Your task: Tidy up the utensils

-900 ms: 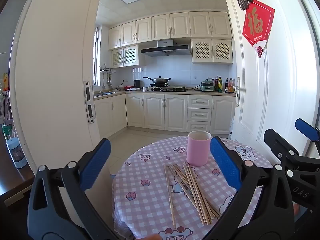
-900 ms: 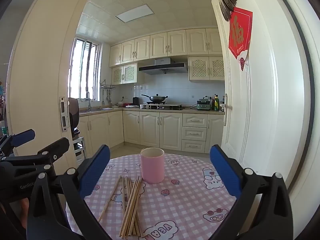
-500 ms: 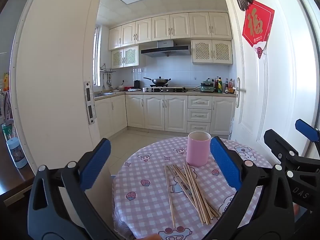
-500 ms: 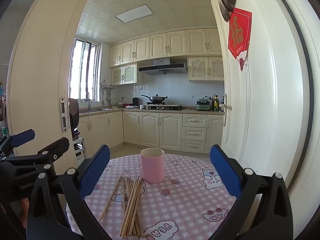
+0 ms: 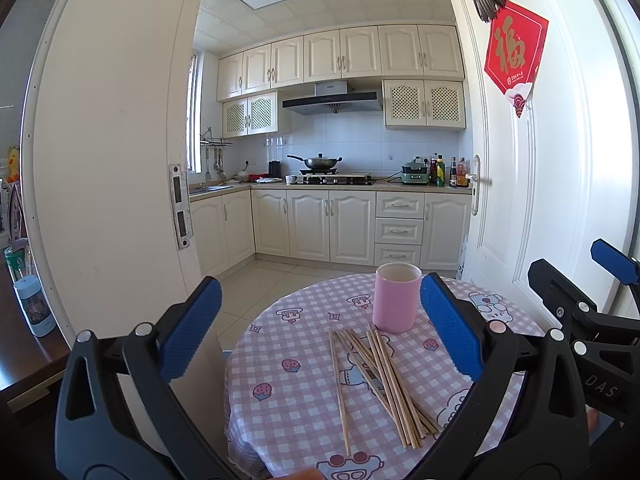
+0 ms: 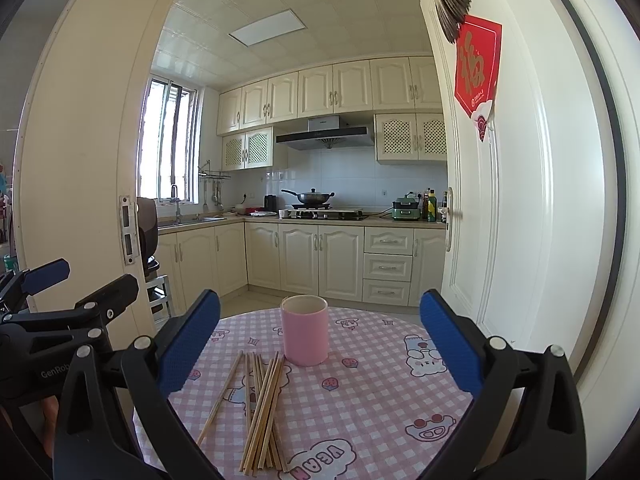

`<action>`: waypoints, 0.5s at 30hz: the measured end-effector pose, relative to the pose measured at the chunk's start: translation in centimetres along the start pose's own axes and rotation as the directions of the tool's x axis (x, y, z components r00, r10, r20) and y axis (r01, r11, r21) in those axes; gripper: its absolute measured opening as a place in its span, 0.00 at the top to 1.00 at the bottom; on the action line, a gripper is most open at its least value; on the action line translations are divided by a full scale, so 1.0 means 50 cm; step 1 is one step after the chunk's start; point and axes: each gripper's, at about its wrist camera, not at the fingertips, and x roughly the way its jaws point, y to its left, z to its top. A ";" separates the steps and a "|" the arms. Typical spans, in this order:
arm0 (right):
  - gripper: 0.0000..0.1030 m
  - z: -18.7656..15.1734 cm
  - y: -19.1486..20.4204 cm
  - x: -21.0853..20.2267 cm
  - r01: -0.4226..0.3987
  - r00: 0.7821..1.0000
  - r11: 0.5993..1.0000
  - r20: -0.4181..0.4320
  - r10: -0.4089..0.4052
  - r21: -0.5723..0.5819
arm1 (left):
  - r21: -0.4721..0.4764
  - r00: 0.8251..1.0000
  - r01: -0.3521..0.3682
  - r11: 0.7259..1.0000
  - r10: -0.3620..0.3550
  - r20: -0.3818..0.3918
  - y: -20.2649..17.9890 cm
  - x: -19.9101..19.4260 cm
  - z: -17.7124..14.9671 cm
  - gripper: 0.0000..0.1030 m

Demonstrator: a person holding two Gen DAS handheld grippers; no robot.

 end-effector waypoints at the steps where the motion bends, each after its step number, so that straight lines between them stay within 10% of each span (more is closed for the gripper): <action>1: 0.07 0.000 0.000 -0.001 0.000 1.000 1.000 0.001 0.000 0.000 | 0.000 1.000 0.000 1.000 0.000 0.000 0.000 -0.001 0.000 0.06; 15: 0.06 0.003 -0.003 0.003 -0.002 1.000 1.000 -0.008 0.002 0.003 | 0.002 1.000 -0.004 1.000 0.004 0.001 0.001 -0.005 0.002 0.06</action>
